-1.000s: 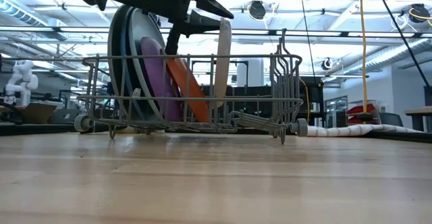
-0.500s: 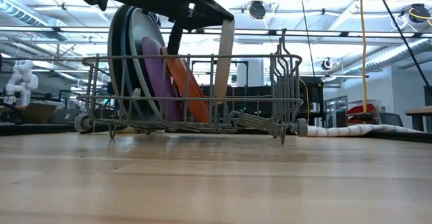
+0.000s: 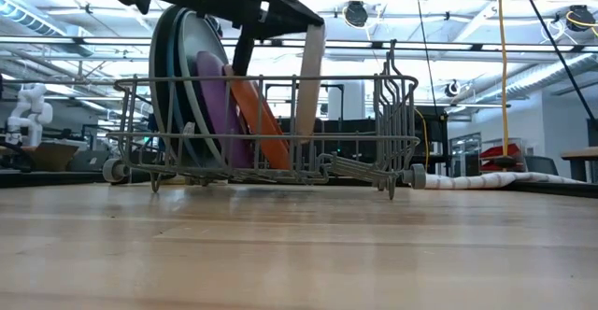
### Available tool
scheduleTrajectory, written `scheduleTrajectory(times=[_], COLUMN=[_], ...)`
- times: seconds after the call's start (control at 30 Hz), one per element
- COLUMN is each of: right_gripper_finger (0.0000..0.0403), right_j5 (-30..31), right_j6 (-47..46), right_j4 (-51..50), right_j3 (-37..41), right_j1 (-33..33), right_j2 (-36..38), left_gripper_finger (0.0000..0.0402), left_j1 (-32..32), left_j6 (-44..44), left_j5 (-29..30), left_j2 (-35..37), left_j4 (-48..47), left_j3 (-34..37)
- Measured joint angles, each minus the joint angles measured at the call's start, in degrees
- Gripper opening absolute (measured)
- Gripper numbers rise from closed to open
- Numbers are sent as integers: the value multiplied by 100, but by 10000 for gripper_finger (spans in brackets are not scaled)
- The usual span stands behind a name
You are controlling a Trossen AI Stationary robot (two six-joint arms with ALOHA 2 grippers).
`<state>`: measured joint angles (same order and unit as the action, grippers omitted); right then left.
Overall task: Sort dishes
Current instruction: Put the white plate into the green dish rack
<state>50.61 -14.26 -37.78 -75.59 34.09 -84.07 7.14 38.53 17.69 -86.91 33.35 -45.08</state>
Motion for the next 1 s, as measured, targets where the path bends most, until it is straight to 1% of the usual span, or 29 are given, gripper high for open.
scheduleTrajectory(times=[0.2,0.33,0.43,0.57,0.67,0.77,0.9,1.0], right_gripper_finger=[0,0,0,0,0,0,0,0], right_j5=[0,-2,-90,-183,-297,-302,-302,-302], right_j6=[-2,-99,-148,-155,-155,-155,-155,-152], right_j4=[10,21,23,24,26,28,25,24], right_j3=[0,0,0,0,0,0,0,0], right_j1=[0,-57,-129,-188,-216,-219,-219,-219], right_j2=[0,0,0,-20,-20,-20,-20,-20], left_gripper_finger=[13,13,13,13,13,13,13,13], left_j1=[-65,-141,-168,-229,-229,-248,-301,-343], left_j6=[-157,-137,-61,60,19,19,21,46], left_j5=[52,161,213,50,31,17,-222,-277], left_j2=[334,523,565,565,579,598,596,598], left_j4=[-88,-732,-969,-973,-979,-962,-700,-674], left_j3=[2,2,2,2,2,2,9,9])
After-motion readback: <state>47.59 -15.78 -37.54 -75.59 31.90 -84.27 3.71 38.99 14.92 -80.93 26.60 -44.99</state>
